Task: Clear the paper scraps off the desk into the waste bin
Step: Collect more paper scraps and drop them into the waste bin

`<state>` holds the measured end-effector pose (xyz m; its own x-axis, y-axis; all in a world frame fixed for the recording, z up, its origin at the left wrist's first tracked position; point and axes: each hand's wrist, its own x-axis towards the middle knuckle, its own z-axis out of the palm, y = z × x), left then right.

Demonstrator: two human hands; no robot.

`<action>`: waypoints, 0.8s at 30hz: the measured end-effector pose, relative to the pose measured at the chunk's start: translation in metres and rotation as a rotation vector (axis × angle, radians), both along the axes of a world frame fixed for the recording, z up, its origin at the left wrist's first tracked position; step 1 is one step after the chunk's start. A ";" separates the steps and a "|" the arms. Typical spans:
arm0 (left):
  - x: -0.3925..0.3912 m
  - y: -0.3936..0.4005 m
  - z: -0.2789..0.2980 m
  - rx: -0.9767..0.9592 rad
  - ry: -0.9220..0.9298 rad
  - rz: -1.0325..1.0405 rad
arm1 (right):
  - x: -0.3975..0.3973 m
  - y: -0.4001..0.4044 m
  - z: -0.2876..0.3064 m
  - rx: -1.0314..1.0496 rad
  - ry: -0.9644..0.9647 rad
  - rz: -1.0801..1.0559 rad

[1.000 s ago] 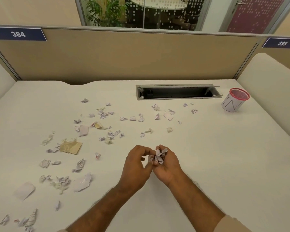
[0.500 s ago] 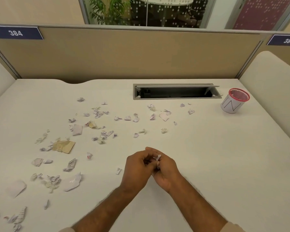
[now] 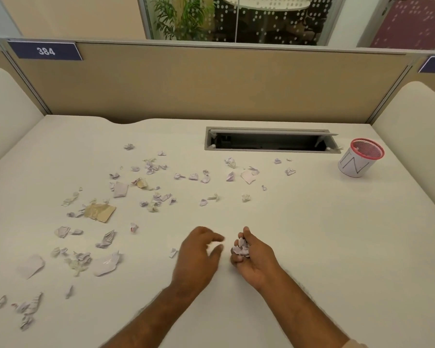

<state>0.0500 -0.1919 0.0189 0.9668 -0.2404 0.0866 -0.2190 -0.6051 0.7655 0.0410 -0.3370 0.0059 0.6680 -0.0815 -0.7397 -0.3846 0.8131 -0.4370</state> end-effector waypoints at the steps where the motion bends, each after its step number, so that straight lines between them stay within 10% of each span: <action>1: 0.002 0.010 -0.005 0.119 0.015 0.041 | 0.000 -0.002 0.000 0.015 0.004 -0.011; 5: 0.001 0.041 -0.026 0.477 0.194 0.110 | -0.001 -0.010 0.000 0.049 0.013 -0.021; 13: -0.021 0.047 -0.051 0.219 -0.094 0.253 | -0.001 -0.016 0.003 0.115 -0.004 0.006; 24: -0.015 -0.011 -0.003 -0.284 0.099 0.236 | -0.013 -0.022 0.000 0.073 -0.018 0.052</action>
